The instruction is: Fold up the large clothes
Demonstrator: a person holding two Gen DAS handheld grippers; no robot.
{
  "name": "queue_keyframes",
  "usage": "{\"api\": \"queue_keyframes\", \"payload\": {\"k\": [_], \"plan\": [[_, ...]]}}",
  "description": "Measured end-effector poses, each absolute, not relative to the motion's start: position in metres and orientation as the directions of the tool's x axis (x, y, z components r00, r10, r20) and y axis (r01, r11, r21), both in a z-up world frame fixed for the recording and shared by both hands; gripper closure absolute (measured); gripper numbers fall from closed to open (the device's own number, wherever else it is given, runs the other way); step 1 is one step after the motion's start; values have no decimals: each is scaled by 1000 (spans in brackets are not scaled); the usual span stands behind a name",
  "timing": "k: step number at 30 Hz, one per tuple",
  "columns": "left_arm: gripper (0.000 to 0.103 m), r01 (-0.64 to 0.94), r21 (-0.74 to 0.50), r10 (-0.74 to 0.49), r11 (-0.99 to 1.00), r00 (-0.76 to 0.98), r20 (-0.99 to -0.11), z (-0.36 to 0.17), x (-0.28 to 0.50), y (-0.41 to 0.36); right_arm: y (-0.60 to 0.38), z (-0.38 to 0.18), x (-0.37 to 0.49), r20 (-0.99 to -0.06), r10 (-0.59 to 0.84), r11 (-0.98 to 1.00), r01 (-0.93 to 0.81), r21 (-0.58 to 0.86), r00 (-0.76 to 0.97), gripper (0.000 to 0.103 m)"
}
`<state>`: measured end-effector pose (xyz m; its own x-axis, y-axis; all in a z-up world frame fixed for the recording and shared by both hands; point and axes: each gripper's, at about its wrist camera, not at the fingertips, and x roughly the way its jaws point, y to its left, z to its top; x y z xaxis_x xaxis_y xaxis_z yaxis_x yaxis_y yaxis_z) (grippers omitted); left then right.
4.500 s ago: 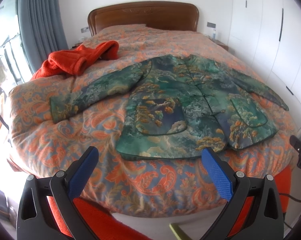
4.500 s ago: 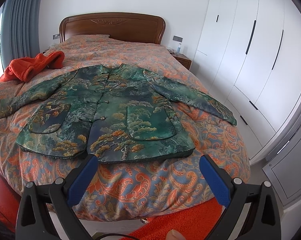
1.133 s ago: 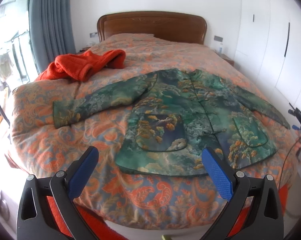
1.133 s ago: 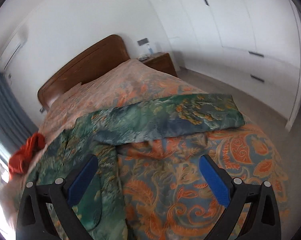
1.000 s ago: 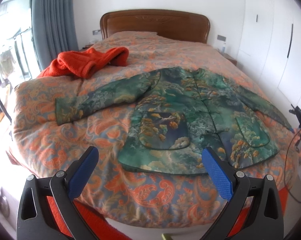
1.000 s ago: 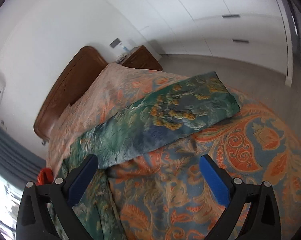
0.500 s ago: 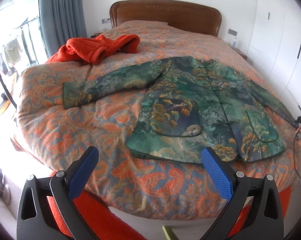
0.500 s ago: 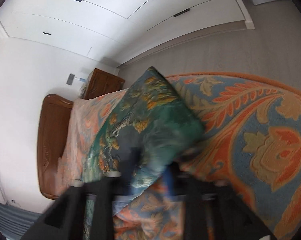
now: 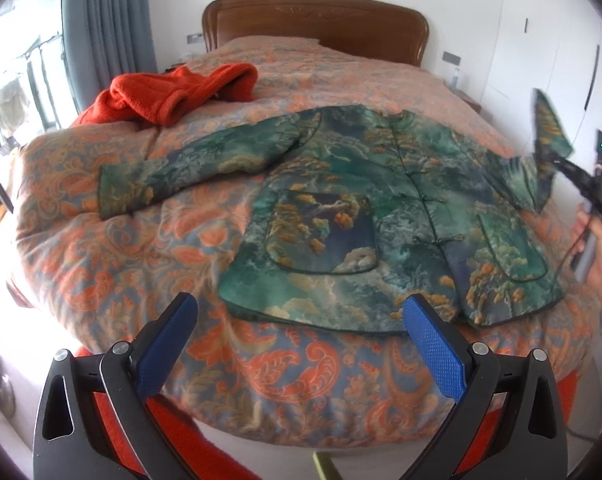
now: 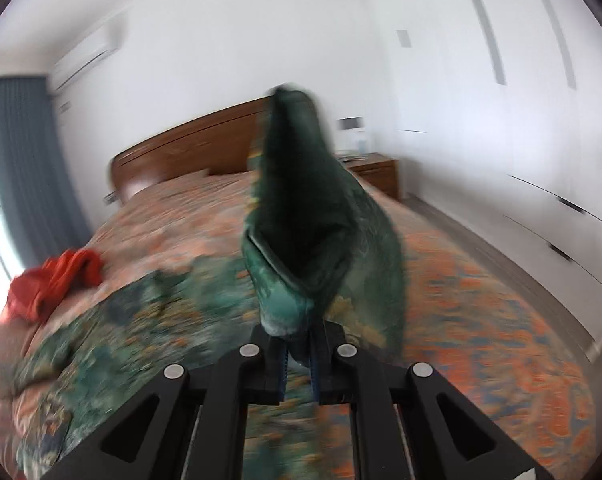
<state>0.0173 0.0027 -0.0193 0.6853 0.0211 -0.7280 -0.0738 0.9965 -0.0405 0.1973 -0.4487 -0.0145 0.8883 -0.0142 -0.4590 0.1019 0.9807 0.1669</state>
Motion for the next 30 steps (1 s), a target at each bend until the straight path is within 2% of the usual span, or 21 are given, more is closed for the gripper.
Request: {"api": "queue_keyframes", "payload": {"k": [2, 6, 8, 9, 10, 12, 15, 18, 24, 27, 30], "plan": [[1, -74, -30, 30, 997, 691, -723, -18, 16, 3, -411, -29, 209, -490, 57, 987, 24, 158, 870, 95], [1, -95, -10, 57, 995, 677, -734, -28, 15, 9, -353, -67, 226, -562, 105, 993, -53, 108, 820, 94], [1, -105, -13, 59, 994, 657, -752, -37, 15, 12, -332, -84, 223, -602, 135, 990, -82, 115, 787, 89], [1, -110, -17, 58, 994, 642, -764, -44, 17, 13, -322, -92, 221, -624, 135, 990, -84, 111, 769, 81], [1, -112, -24, 53, 993, 631, -774, -48, 18, 14, -316, -99, 219, -646, 149, 989, -97, 115, 748, 62], [1, -102, -61, 14, 993, 606, -796, -58, 22, 13, -303, -112, 210, -685, 180, 984, -120, 135, 706, 43], [1, -66, -112, -52, 991, 590, -806, -62, 31, 6, -305, -109, 179, -669, 199, 979, -113, 169, 716, 41], [1, 21, -201, -173, 979, 600, -781, -51, 51, -11, -309, -107, 136, -629, 222, 967, -88, 238, 745, 37], [1, 306, -411, -512, 859, 505, -695, -34, 129, -81, -332, -110, 23, -584, 153, 957, 27, 288, 798, 33], [1, 367, -430, -558, 825, 414, -719, -49, 181, -127, -326, -118, -16, -588, 142, 956, 45, 291, 797, 33], [2, 365, -436, -551, 823, 324, -769, -73, 230, -167, -318, -119, -50, -548, 78, 973, 56, 223, 833, 33]]}}
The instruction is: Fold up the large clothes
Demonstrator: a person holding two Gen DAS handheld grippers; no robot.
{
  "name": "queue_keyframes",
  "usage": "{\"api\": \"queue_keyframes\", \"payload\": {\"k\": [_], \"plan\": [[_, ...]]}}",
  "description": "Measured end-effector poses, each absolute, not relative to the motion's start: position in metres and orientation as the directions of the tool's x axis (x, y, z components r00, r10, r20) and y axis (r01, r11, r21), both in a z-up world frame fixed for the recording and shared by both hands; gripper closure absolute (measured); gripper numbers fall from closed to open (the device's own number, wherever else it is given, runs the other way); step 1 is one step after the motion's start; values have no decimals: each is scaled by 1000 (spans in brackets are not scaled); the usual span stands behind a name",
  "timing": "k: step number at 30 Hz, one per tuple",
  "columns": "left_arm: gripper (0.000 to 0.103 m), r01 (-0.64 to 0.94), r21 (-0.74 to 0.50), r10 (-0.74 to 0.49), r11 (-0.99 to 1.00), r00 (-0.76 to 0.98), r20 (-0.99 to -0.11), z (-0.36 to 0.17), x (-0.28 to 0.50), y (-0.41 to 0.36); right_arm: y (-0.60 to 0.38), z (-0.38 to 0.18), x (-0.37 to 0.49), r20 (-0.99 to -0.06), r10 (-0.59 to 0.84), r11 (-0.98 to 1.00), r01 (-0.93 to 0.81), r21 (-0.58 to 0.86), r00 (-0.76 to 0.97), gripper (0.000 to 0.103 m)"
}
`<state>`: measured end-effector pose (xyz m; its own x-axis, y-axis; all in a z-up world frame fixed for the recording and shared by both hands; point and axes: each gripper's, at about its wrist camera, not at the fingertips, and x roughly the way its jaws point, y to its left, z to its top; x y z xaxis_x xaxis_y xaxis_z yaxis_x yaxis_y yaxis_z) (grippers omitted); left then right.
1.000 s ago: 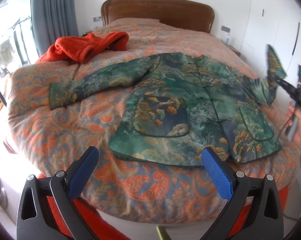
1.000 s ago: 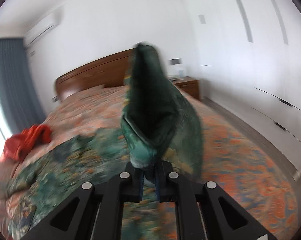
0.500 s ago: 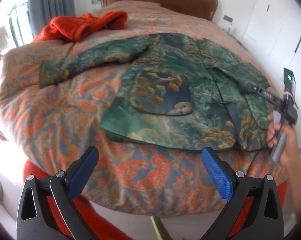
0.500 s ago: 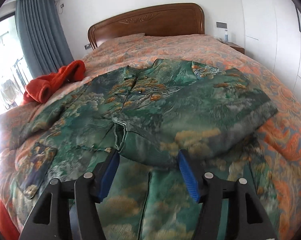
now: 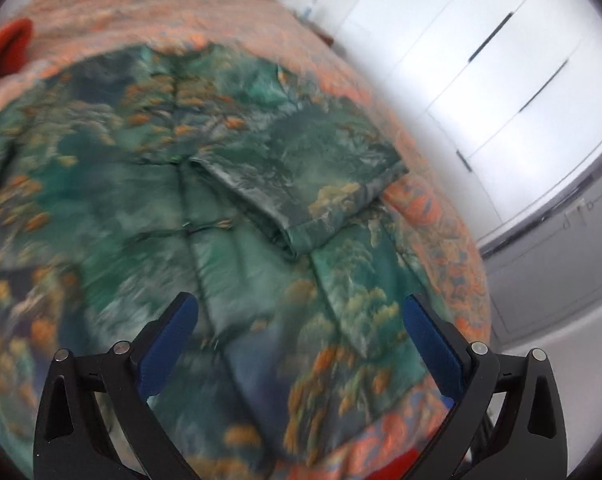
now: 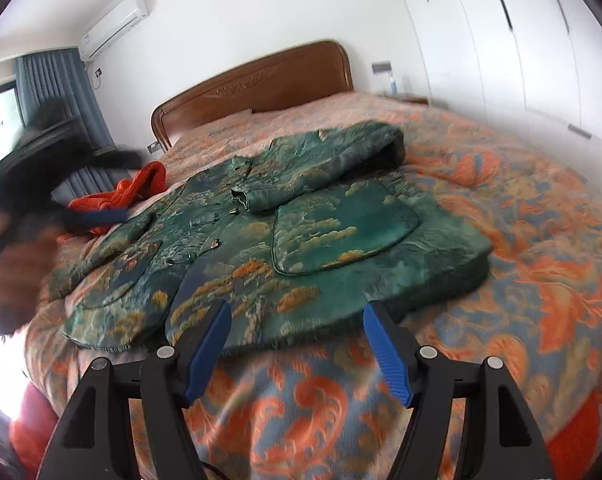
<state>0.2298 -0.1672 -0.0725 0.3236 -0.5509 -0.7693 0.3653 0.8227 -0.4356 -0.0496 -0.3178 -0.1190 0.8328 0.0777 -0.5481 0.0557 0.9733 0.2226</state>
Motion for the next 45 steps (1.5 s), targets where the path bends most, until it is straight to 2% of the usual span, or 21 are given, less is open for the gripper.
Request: {"api": "queue_keyframes", "payload": {"k": [3, 5, 9, 11, 12, 14, 17, 22, 30, 33, 34, 35, 39, 41, 43, 45], "plan": [[7, 321, -361, -460, 875, 328, -825, -94, 263, -196, -306, -123, -67, -521, 24, 992, 46, 121, 853, 33], [21, 284, -325, -408, 902, 318, -856, -109, 277, -210, -302, -124, -67, -515, 32, 994, 28, 109, 856, 33], [38, 253, -278, -351, 927, 316, -881, -123, 287, -219, -298, -130, -63, -520, 67, 994, -13, 107, 852, 33], [78, 240, -262, -332, 935, 327, -885, -124, 288, -223, -296, -134, -61, -535, 88, 993, -35, 109, 841, 33], [85, 222, -240, -307, 945, 351, -884, -120, 289, -225, -295, -135, -61, -538, 93, 993, -41, 107, 838, 33], [90, 222, -194, -274, 955, 417, -867, -106, 294, -224, -295, -136, -61, -543, 98, 993, -46, 109, 834, 33], [91, 222, -110, -213, 969, 520, -827, -75, 308, -216, -299, -137, -61, -544, 101, 991, -37, 127, 833, 33], [91, 151, -56, -136, 987, 596, -791, -47, 351, -185, -307, -138, -58, -544, 99, 987, -13, 160, 833, 33], [90, 111, 10, -51, 994, 535, -843, -112, 402, -188, -314, -145, -51, -571, 120, 981, -10, 193, 812, 33], [86, 98, 27, -27, 995, 511, -859, -132, 404, -189, -314, -147, -50, -578, 120, 981, -6, 196, 807, 33], [82, 89, 25, -23, 996, 499, -866, -139, 405, -187, -314, -147, -50, -580, 120, 980, -5, 197, 806, 33], [73, 81, 26, -18, 996, 492, -870, -144, 406, -186, -315, -148, -50, -582, 120, 980, -3, 198, 804, 33], [56, 82, 59, 9, 995, 507, -862, -150, 398, -181, -316, -152, -46, -597, 128, 978, 1, 210, 792, 33], [39, 91, 98, 36, 991, 523, -852, -149, 394, -181, -317, -154, -44, -606, 131, 976, 5, 218, 784, 33], [30, 94, 142, 68, 985, 545, -835, -144, 384, -176, -319, -155, -42, -611, 136, 974, 7, 226, 780, 33], [28, 121, 158, 62, 980, 570, -819, -135, 367, -168, -321, -155, -42, -612, 141, 972, 10, 236, 778, 33]]}}
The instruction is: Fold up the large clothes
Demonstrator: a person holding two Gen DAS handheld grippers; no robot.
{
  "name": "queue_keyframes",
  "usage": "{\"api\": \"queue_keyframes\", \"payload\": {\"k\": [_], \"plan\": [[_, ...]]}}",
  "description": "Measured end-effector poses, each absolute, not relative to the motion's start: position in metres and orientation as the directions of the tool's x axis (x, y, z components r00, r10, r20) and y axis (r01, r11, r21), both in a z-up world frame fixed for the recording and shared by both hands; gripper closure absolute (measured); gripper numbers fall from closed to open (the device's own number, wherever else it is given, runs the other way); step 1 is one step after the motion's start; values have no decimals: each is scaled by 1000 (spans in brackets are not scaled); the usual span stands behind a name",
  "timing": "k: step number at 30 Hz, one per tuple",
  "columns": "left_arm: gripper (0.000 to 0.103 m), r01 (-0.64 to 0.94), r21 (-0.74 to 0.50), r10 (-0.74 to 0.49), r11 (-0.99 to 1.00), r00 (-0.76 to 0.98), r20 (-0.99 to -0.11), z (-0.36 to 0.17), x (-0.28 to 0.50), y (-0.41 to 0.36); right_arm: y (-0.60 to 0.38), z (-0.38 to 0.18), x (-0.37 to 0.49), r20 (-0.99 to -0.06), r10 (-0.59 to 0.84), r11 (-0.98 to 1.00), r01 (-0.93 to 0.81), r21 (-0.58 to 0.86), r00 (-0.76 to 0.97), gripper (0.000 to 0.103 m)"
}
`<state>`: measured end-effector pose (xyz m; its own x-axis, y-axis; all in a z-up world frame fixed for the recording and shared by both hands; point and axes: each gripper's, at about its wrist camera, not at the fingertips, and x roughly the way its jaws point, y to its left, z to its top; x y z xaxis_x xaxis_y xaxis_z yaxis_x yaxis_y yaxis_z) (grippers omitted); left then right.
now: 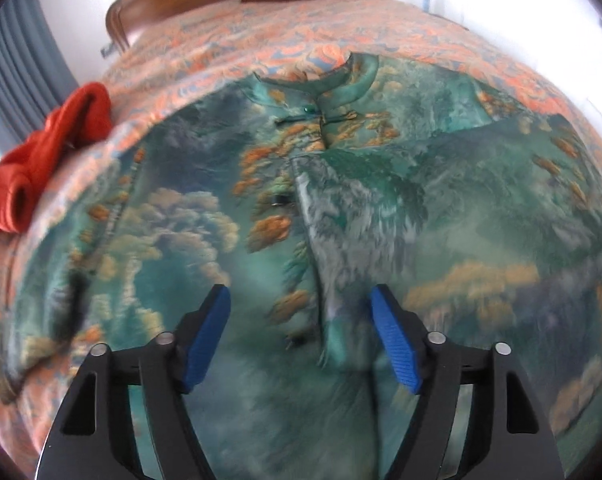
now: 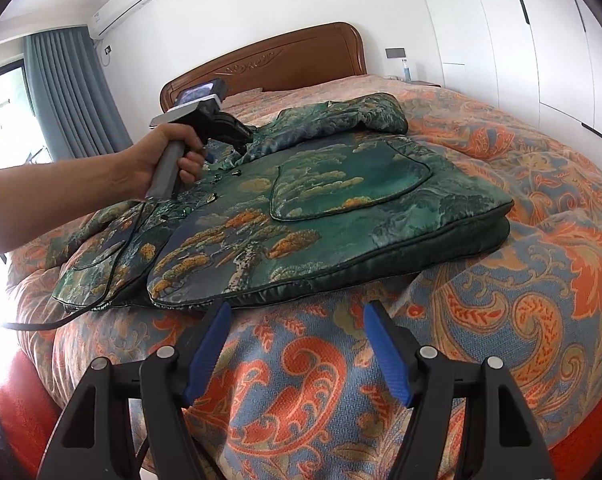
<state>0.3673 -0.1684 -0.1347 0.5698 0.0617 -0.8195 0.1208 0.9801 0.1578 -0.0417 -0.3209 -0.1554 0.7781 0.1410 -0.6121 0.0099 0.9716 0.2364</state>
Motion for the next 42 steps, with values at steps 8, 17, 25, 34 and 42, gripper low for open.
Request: {"api": "queue_keyframes", "payload": {"k": [8, 17, 25, 34, 42], "plan": [[19, 206, 177, -1, 962, 653, -757, -116, 273, -128, -359, -120, -13, -620, 178, 959, 8, 285, 764, 33], [17, 88, -35, -83, 996, 642, -762, -113, 184, -64, -409, -66, 164, -671, 68, 982, 70, 176, 738, 33], [16, 23, -30, -38, 999, 624, -781, -127, 158, -39, -411, -112, 331, -748, 59, 996, 15, 91, 661, 33], [16, 6, -38, -34, 999, 596, -803, -143, 147, -24, -416, -172, 371, -880, 108, 993, -7, 119, 462, 32], [16, 17, -47, -47, 999, 609, -792, -132, 144, -26, -446, -103, 400, -800, 110, 984, 47, 170, 590, 32]]}}
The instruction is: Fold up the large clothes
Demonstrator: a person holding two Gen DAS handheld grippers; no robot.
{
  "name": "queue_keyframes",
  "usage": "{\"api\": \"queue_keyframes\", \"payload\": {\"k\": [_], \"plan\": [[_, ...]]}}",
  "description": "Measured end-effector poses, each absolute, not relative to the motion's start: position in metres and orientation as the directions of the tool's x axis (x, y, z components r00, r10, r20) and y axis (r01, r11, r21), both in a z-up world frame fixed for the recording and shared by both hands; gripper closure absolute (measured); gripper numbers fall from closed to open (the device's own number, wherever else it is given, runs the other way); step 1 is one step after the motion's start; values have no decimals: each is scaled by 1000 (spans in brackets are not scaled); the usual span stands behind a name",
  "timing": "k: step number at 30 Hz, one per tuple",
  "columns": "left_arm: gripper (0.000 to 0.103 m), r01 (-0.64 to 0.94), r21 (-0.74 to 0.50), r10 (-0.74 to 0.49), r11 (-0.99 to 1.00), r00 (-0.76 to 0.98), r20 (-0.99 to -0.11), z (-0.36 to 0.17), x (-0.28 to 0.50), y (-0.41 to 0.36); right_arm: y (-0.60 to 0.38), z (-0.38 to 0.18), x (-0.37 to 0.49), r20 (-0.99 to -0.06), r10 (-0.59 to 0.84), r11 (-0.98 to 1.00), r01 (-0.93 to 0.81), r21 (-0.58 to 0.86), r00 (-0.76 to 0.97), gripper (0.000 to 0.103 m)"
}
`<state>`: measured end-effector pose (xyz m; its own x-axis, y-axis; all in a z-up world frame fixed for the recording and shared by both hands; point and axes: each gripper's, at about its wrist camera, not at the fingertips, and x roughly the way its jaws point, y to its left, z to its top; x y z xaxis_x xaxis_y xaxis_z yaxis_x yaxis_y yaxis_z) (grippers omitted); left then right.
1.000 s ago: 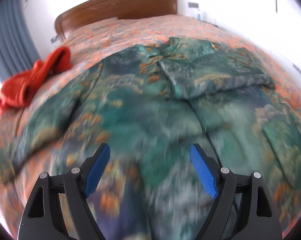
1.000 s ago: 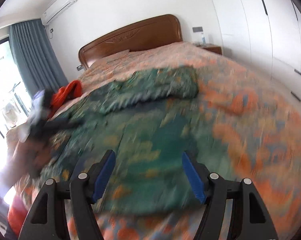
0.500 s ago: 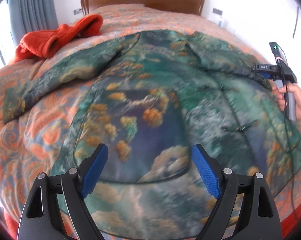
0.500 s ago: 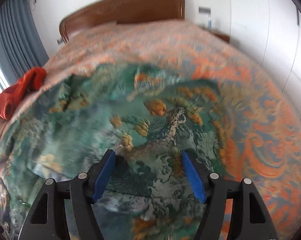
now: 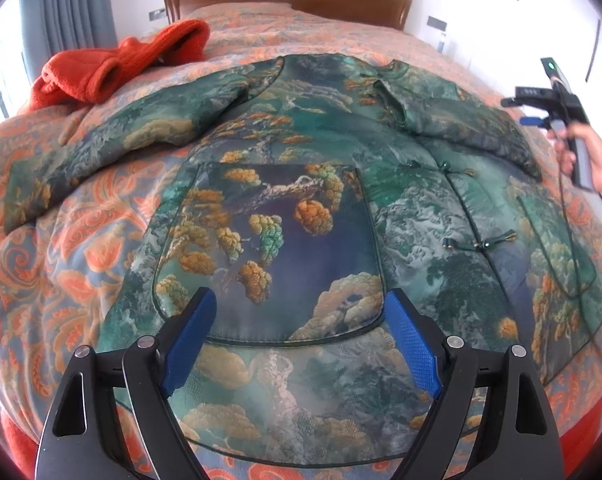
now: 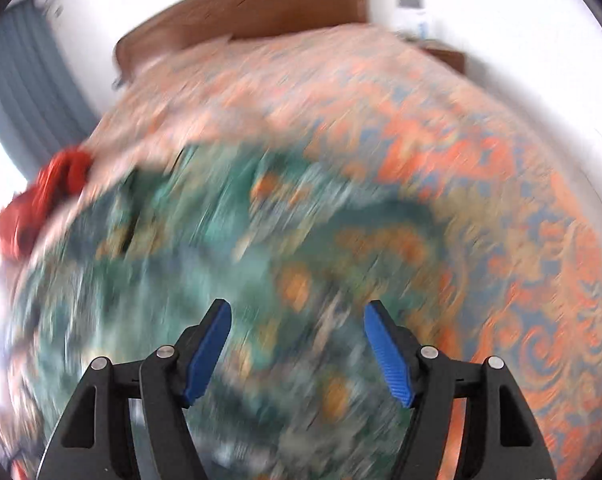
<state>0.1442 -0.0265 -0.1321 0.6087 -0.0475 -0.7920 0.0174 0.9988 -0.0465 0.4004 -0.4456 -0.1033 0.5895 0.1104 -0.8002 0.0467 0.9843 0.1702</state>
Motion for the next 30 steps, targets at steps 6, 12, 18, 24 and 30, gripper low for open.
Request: {"api": "queue_keyframes", "payload": {"k": [6, 12, 18, 24, 30], "plan": [[16, 12, -31, -32, 999, 598, -801, -134, 148, -25, -453, -120, 449, -826, 16, 983, 143, 116, 564, 32], [16, 1, -47, -39, 999, 579, -814, -141, 145, -23, -446, -176, 470, -912, 2, 986, 151, 70, 410, 31], [15, 3, -52, -43, 999, 607, -793, -132, 136, -25, -447, -148, 456, -881, -9, 983, 164, 78, 473, 31], [9, -2, -59, -41, 998, 682, -730, -115, 117, -18, -420, -96, 351, -723, 16, 985, 114, 131, 691, 31], [6, -11, -74, -48, 997, 672, -739, -115, 101, -9, -367, -80, 225, -662, 44, 998, -8, 57, 749, 31]]}}
